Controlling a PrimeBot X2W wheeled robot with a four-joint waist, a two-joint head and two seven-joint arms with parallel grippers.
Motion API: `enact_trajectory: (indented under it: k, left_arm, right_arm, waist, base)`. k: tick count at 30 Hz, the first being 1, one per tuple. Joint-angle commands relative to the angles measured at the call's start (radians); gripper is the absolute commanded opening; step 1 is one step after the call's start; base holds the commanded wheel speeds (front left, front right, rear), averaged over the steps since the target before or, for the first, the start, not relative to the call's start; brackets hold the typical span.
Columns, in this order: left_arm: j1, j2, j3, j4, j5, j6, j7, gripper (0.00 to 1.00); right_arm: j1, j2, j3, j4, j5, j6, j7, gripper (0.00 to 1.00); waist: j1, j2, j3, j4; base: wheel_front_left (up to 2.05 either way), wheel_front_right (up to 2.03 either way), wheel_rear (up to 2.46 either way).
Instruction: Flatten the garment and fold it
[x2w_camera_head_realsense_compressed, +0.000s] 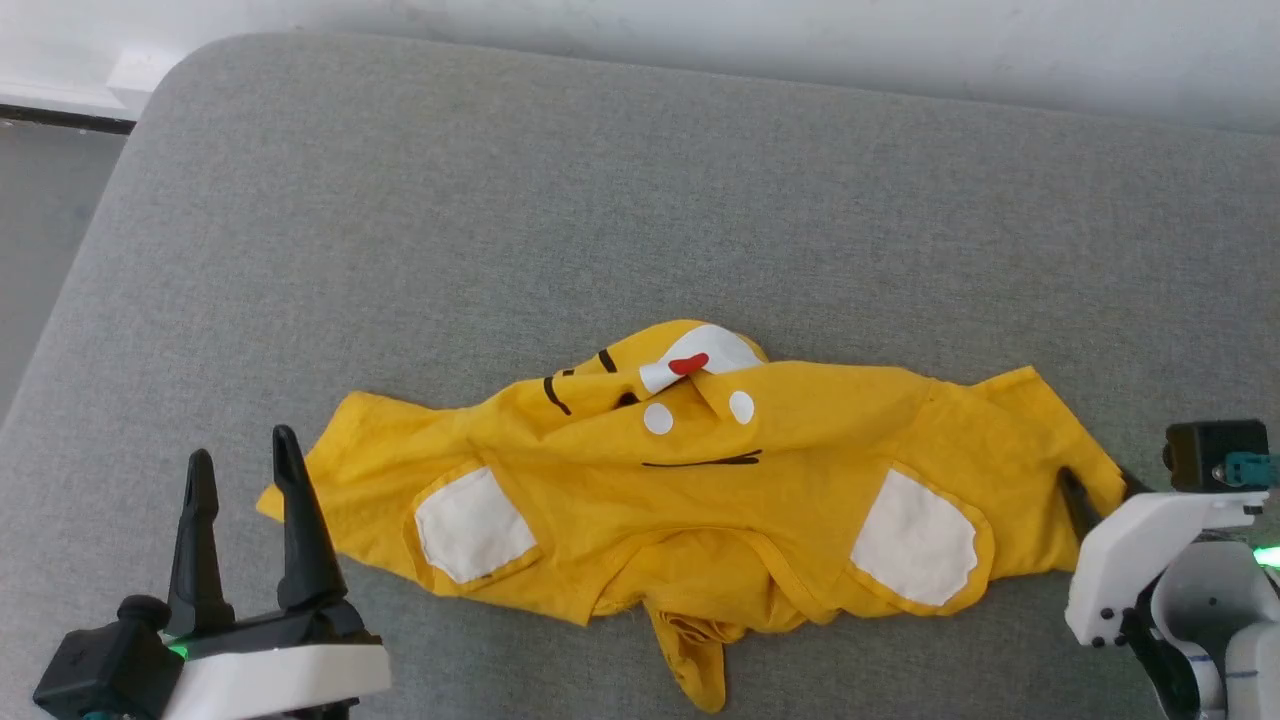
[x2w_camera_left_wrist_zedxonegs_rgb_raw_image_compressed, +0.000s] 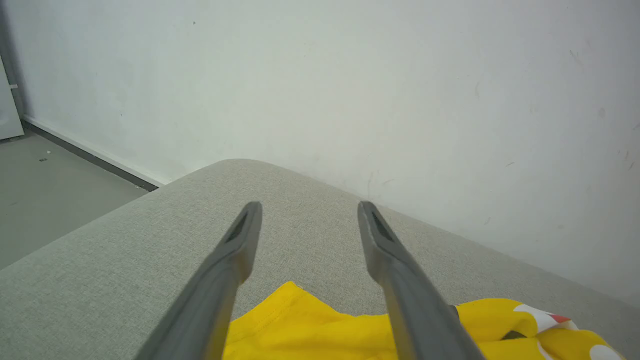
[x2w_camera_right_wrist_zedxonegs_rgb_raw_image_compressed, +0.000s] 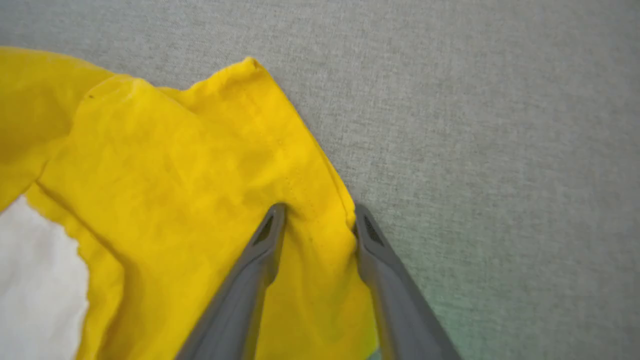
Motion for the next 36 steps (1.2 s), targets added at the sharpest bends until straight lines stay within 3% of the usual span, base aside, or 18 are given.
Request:
enact_trajectory:
  k: [1,7,10,15,20,24,29,30,31,32,36]
  left_arm:
    - [-0.019,-0.005,0.002,0.003,0.009,-0.007,-0.005,1.0]
    - [-0.01,-0.013,0.013,0.005,0.016,-0.011,-0.005,1.0]
    - [-0.01,-0.017,0.009,0.008,0.016,-0.018,-0.005,1.0]
    - [-0.011,-0.021,0.001,0.012,0.017,-0.027,-0.005,1.0]
    - [-0.007,-0.025,-0.001,0.02,0.013,-0.033,-0.005,1.0]
    - [-0.005,-0.027,-0.001,0.028,0.013,-0.037,-0.005,1.0]
    - [-0.009,-0.026,-0.015,0.042,0.019,-0.044,-0.005,1.0]
    - [-0.011,-0.025,-0.017,0.043,0.019,-0.045,-0.005,1.0]
    - [-0.013,-0.024,-0.02,0.043,0.02,-0.046,-0.003,1.0]
    - [-0.013,-0.022,-0.022,0.044,0.021,-0.046,-0.001,1.0]
    - [-0.01,-0.018,-0.023,0.042,0.023,-0.043,0.003,1.0]
  right_arm:
    - [0.0,0.009,0.007,0.021,0.006,-0.001,0.003,0.0]
    - [-0.104,-0.007,-0.004,-0.028,0.029,-0.001,-0.045,0.0]
    - [-0.171,-0.055,-0.042,-0.071,0.019,-0.001,-0.037,0.0]
    - [-0.241,-0.126,-0.16,-0.126,0.0,-0.001,0.018,0.0]
    - [-0.225,-0.181,-0.325,-0.103,-0.028,-0.001,0.05,0.0]
    - [-0.157,-0.175,-0.43,-0.045,-0.077,-0.001,0.037,0.0]
    - [-0.099,-0.124,-0.471,0.054,-0.112,-0.001,-0.022,0.0]
    - [-0.097,-0.116,-0.469,0.067,-0.116,-0.001,-0.041,0.29]
    - [-0.097,-0.109,-0.466,0.077,-0.119,-0.001,-0.059,0.96]
    - [-0.1,-0.102,-0.463,0.084,-0.121,-0.001,-0.075,1.0]
    - [-0.127,-0.087,-0.417,0.066,-0.111,-0.001,-0.141,1.0]
  waist:
    - [-0.0001,0.0,-0.002,-0.001]
    - [-0.0001,0.0,-0.02,-0.03]
    - [-0.0001,0.0,-0.026,-0.04]
    - [-0.0001,0.0,-0.023,-0.04]
    - [-0.0001,0.0,-0.011,-0.025]
    - [-0.0001,0.0,-0.008,-0.015]
    - [-0.0001,0.0,-0.016,-0.017]
    - [-0.0001,0.0,-0.02,-0.019]
    - [-0.0001,0.0,-0.023,-0.021]
    - [-0.0001,0.0,-0.028,-0.024]
    - [-0.0001,0.0,-0.043,-0.038]
  base:
    - [0.0,0.0,0.0]
    - [0.0,0.0,0.0]
    - [0.0,0.0,0.0]
    - [0.0,0.0,0.0]
    - [0.0,0.0,0.0]
    - [0.0,0.0,0.0]
    - [0.0,0.0,0.0]
    - [0.0,0.0,0.0]
    - [0.0,0.0,0.0]
    - [0.0,0.0,0.0]
    - [0.0,0.0,0.0]
